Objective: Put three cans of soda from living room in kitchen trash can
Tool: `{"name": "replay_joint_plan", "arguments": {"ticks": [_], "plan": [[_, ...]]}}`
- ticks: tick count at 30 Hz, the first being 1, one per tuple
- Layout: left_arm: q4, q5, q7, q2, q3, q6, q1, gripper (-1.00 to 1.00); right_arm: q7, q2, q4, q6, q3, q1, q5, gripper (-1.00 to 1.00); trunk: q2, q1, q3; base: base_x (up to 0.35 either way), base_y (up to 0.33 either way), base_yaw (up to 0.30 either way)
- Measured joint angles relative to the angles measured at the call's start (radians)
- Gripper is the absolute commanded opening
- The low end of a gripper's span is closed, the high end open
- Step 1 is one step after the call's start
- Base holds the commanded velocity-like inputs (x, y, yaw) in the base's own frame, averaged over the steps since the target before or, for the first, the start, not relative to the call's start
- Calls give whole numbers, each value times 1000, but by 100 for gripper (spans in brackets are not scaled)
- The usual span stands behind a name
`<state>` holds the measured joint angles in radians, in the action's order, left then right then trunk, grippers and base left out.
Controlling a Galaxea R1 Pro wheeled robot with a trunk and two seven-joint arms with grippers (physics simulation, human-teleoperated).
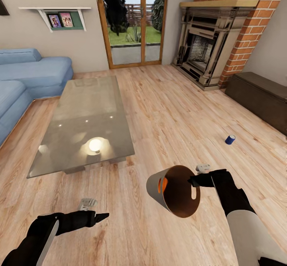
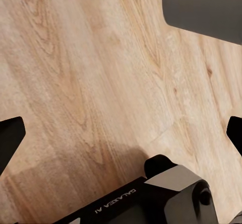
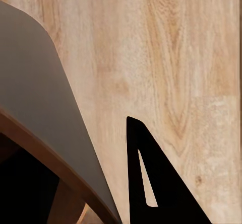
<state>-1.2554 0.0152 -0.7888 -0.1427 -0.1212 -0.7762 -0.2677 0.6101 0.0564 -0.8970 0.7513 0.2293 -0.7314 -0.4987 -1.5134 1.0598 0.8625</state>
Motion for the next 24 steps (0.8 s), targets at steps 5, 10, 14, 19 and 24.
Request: {"name": "replay_joint_plan", "arguments": {"ticks": [5,10,14,19,24], "plan": [[0,0,1,0,0,1,1,100,0,-1,0,2,2,0,0,-100,0,0,-5,0,0,-181],[2,-1,7,0,0,4,1,100,0,0,0,2,4,0,-1,-100,0,0,-11,0,0,-192],[2,-1,9,0,1,7,0,100,0,1,0,2,6,0,-1,-100,0,0,-16,0,0,-189],[2,-1,9,0,1,9,0,100,-1,1,0,3,7,0,-1,-100,0,0,-18,0,0,-69],[2,-2,32,1,3,10,0,100,-1,6,0,9,6,0,3,-100,0,0,-19,0,0,-5]]}}
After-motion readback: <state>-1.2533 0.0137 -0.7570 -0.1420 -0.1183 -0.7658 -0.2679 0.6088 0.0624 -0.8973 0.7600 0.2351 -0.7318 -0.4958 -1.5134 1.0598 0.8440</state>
